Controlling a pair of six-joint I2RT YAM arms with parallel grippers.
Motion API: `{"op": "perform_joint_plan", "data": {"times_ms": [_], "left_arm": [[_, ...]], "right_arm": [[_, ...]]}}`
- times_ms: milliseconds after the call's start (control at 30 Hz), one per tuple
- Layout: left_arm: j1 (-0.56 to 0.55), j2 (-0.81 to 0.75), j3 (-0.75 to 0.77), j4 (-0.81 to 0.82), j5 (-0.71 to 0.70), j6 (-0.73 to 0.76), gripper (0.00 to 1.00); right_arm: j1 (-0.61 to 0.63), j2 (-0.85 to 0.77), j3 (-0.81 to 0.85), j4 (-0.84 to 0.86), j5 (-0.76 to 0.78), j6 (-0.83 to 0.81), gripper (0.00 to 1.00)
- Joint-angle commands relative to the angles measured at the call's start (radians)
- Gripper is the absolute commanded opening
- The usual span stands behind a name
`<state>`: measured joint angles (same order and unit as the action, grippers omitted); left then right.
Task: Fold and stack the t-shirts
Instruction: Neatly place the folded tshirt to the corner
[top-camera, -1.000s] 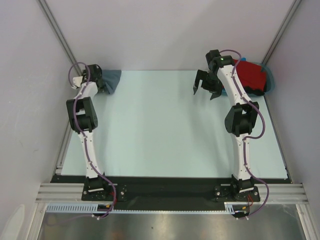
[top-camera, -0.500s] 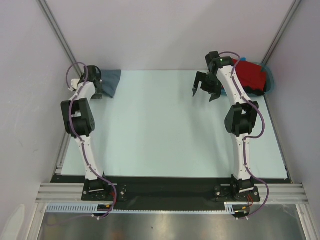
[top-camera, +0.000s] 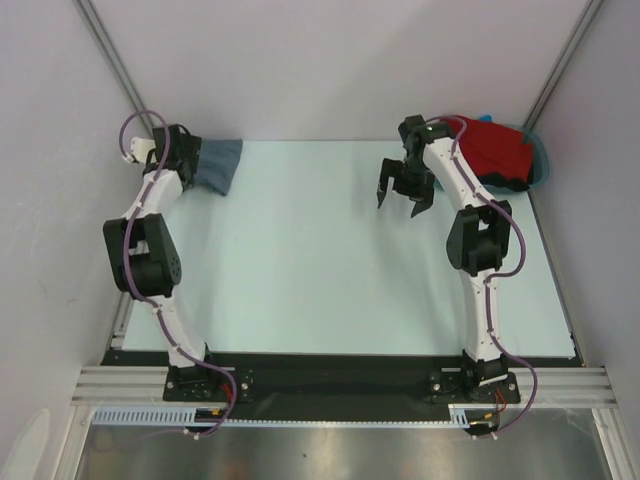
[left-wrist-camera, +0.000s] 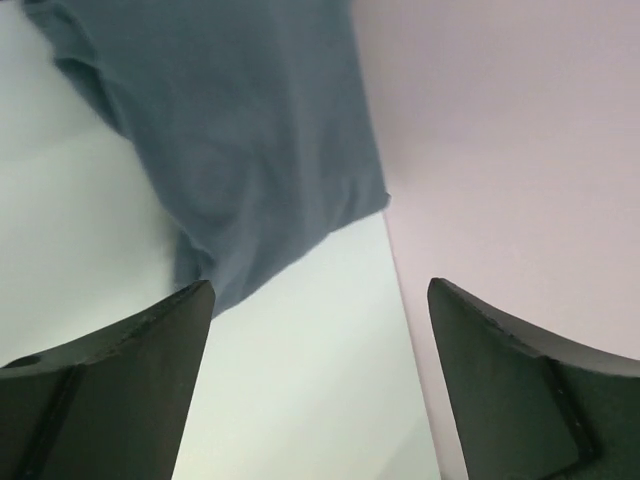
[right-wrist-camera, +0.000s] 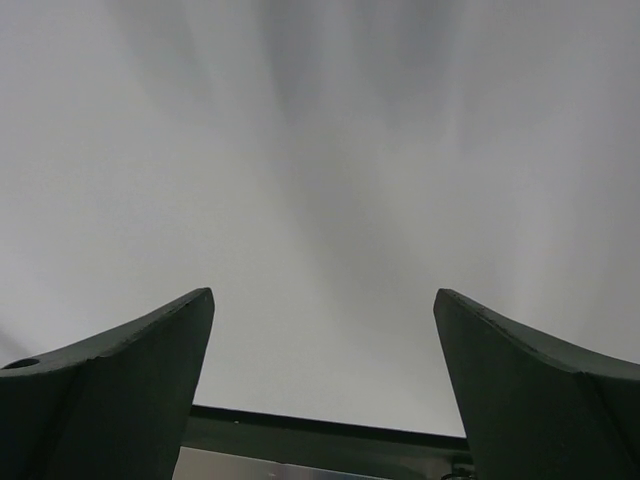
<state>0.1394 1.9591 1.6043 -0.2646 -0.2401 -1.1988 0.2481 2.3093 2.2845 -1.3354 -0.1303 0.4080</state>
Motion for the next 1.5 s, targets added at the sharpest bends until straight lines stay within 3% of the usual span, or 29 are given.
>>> {"op": "perform_joint_plan", "data": {"times_ms": [0,200,233,267,367,467,533,600,867,1000,1467], "left_arm": [[0.014,0.029,0.001,0.232,0.129,0.099,0.90],[0.026,0.306,0.244,0.368,0.398,0.030,0.69],[0.028,0.346,0.285,0.378,0.424,0.016,0.50],[0.028,0.406,0.375,0.351,0.447,0.002,0.47],[0.028,0.465,0.514,0.300,0.455,0.002,0.50],[0.034,0.468,0.519,0.303,0.438,-0.008,0.50],[0.035,0.454,0.519,0.277,0.418,-0.010,0.57],[0.037,0.440,0.503,0.232,0.404,0.002,0.63],[0.043,0.311,0.306,0.209,0.343,0.002,0.68],[0.052,0.311,0.292,0.199,0.366,0.004,0.73],[0.057,0.319,0.252,0.107,0.346,0.025,0.74]], "right_arm": [[0.008,-0.073,0.004,0.012,-0.012,-0.028,1.00],[0.003,-0.047,0.072,-0.022,-0.008,-0.046,1.00],[0.005,-0.044,0.072,-0.022,-0.015,-0.044,1.00],[0.003,-0.044,0.072,-0.021,-0.018,-0.043,1.00],[0.002,-0.031,0.073,-0.012,-0.031,-0.032,1.00],[-0.003,-0.018,0.075,-0.002,-0.046,-0.020,1.00],[-0.006,-0.007,0.076,0.005,-0.061,-0.008,1.00],[-0.012,0.002,0.093,0.007,-0.071,-0.003,1.00],[-0.013,0.036,0.132,0.005,-0.094,0.018,1.00],[-0.013,0.036,0.122,0.015,-0.104,0.031,1.00],[-0.017,0.016,0.075,0.053,-0.112,0.058,1.00]]}}
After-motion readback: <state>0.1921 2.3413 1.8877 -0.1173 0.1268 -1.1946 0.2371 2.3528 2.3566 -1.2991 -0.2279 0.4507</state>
